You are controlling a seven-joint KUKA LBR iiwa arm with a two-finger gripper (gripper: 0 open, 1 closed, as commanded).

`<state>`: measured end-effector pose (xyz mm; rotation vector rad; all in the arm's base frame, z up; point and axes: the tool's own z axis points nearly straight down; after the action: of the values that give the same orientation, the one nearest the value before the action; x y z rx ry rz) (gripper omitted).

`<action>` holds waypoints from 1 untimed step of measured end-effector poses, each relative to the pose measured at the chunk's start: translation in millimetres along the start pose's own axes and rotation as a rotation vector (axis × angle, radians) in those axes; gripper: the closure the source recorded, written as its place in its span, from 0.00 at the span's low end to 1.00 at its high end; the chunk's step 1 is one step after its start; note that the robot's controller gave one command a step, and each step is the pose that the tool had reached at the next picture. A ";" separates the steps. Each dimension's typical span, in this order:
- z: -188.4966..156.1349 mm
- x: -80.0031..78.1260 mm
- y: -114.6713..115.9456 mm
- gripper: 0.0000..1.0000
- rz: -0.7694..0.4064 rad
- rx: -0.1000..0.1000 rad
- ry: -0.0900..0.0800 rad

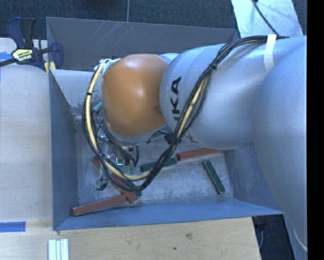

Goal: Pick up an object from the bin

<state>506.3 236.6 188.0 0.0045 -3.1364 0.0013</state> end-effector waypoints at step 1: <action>115.0 -1.9 -59.5 0.00 -0.066 0.002 -0.001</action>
Offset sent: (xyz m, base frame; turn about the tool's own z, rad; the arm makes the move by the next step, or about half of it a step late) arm 0.0018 -0.0564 -0.1115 -0.0686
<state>507.8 177.0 73.0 0.1073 -3.1351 0.0048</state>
